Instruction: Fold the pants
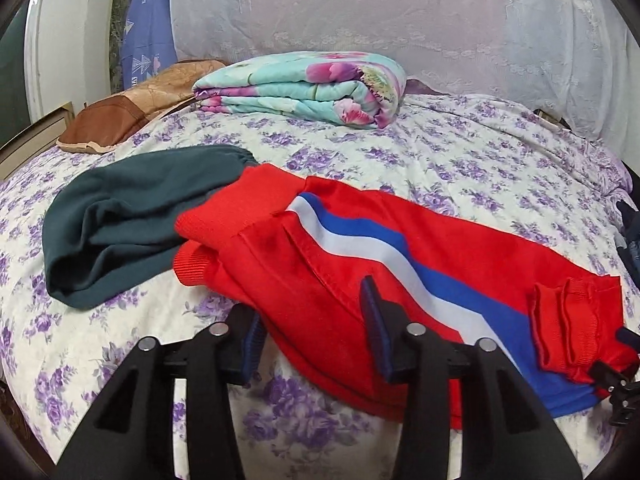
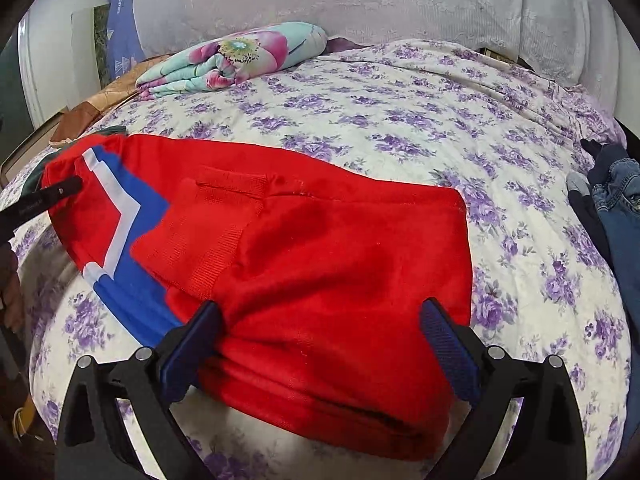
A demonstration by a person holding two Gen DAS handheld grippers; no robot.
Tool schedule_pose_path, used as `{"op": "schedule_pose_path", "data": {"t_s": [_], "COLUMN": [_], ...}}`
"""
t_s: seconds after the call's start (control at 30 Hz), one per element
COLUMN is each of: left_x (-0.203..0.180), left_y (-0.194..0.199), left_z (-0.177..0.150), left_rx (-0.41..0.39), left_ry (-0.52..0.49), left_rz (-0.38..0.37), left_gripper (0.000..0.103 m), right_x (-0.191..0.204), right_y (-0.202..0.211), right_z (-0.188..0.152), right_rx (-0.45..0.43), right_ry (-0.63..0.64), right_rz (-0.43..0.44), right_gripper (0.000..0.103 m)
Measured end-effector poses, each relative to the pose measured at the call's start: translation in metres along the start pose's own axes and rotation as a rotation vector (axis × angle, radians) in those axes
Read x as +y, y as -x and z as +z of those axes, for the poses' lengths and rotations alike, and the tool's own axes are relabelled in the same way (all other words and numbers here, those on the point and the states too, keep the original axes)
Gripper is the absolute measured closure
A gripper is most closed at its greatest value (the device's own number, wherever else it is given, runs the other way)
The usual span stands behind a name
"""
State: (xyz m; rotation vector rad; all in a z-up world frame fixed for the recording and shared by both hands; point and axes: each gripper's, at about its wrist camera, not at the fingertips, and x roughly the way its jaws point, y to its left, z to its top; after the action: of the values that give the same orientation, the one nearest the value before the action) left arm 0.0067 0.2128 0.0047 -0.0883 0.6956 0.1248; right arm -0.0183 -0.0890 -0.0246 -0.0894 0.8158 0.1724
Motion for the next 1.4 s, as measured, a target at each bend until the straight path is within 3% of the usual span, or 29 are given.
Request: {"op": "schedule_pose_path", "data": {"t_s": [0.17,0.33,0.4,0.53,0.77,0.9,0.97,1.03,1.1,1.3,1.37,1.4], "left_x": [-0.009,-0.015,-0.015,-0.014,-0.014,-0.014,-0.012,-0.006,0.005,0.073,0.078,0.078], "left_y": [-0.001,-0.001,-0.002,-0.002,-0.002,-0.003,-0.003,-0.004,-0.003,-0.012,-0.016,-0.016], "left_z": [-0.003,-0.005,-0.005,-0.004,-0.005,-0.005,-0.005,-0.003,-0.001,0.007,0.006,0.005], "left_rx": [-0.015,-0.025,-0.024,-0.024,-0.025,-0.024,-0.016,0.004,0.018,0.11,0.121,0.11], "left_ry": [-0.037,-0.065,-0.06,-0.052,-0.053,-0.052,-0.045,-0.02,0.03,0.365,0.388,0.386], "left_rz": [0.036,0.061,0.054,0.046,0.049,0.047,0.023,-0.05,-0.114,-0.373,-0.372,-0.326], "left_gripper": [0.047,0.044,0.044,0.043,0.043,0.042,0.032,0.023,0.021,0.02,0.02,0.02], "right_x": [-0.005,-0.013,-0.009,0.004,0.004,0.011,0.007,0.004,0.002,0.001,0.0,0.001], "right_y": [0.014,0.029,0.019,-0.019,0.008,-0.018,-0.01,-0.005,-0.007,-0.009,-0.01,-0.011], "right_z": [0.004,0.018,0.024,0.021,0.018,0.02,0.02,0.018,0.017,0.017,0.017,0.017], "right_rx": [-0.067,-0.158,-0.126,0.023,-0.107,0.02,-0.014,-0.04,-0.026,-0.011,-0.011,-0.011], "right_ry": [-0.038,-0.105,-0.095,-0.021,-0.021,0.02,0.0,-0.017,-0.022,-0.024,-0.022,-0.025], "right_rz": [0.009,0.102,0.063,-0.027,-0.02,-0.051,-0.034,-0.017,-0.006,0.004,0.004,0.006], "right_gripper": [0.003,0.003,0.003,0.003,0.003,0.003,0.003,0.003,0.003,0.003,0.003,0.003]}}
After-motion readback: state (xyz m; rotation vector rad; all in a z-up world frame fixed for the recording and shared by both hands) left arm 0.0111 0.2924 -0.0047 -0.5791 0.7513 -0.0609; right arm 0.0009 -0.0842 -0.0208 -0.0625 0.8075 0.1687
